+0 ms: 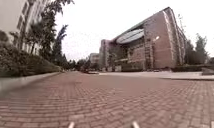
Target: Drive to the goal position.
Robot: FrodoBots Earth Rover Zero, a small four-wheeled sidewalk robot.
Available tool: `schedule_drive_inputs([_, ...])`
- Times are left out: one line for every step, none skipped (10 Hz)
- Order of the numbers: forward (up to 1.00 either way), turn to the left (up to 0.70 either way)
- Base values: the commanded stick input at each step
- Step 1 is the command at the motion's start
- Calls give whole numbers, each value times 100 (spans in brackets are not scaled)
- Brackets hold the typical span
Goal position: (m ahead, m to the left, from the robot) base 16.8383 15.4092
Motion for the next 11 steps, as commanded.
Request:
schedule_drive_inputs([70,14])
schedule_drive_inputs([70,14])
schedule_drive_inputs([70,14])
schedule_drive_inputs([70,14])
schedule_drive_inputs([70,14])
schedule_drive_inputs([70,14])
schedule_drive_inputs([70,14])
schedule_drive_inputs([70,14])
schedule_drive_inputs([70,14])
schedule_drive_inputs([70,14])
schedule_drive_inputs([70,14])
